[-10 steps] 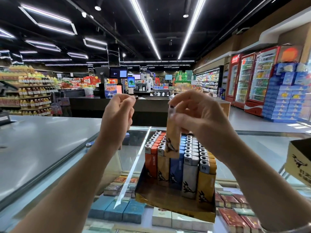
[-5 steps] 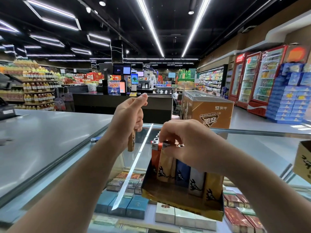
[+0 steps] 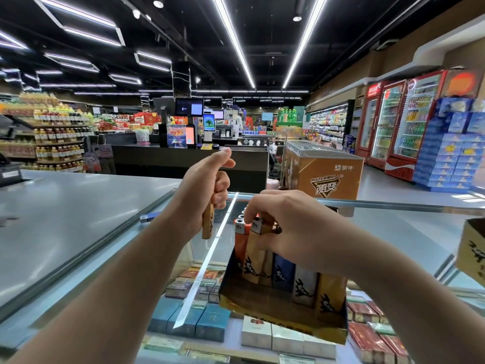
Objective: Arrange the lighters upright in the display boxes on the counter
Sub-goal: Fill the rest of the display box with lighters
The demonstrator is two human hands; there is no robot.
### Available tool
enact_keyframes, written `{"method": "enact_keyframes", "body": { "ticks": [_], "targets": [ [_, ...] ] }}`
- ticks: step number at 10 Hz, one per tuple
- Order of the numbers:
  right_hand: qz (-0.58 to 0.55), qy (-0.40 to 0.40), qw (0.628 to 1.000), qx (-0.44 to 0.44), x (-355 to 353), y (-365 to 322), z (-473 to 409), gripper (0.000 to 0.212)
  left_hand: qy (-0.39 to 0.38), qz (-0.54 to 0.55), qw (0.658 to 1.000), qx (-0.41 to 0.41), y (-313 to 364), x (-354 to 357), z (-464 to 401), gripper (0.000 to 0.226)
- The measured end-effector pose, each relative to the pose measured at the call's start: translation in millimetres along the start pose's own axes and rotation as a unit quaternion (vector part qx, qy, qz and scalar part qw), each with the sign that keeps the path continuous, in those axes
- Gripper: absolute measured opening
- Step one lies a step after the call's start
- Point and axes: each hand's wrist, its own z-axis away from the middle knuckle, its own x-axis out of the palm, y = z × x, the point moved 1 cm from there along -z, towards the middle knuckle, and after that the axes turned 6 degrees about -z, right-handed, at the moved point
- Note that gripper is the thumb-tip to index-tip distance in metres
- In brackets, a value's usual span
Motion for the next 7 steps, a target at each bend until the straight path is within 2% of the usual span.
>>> {"method": "enact_keyframes", "body": {
  "ticks": [4, 7],
  "targets": [
    [-0.001, 0.023, 0.999, -0.034, -1.0, -2.9, 1.2, 0.016, 0.012, 0.018, 1.000, -0.004, -0.6, -1.4, -0.5, 0.028],
    [0.007, -0.006, 1.000, -0.011, -7.5, -3.9, 5.1, 0.018, 0.008, 0.022, 1.000, -0.014, -1.2, -0.4, -0.4, 0.030]
  ]
}}
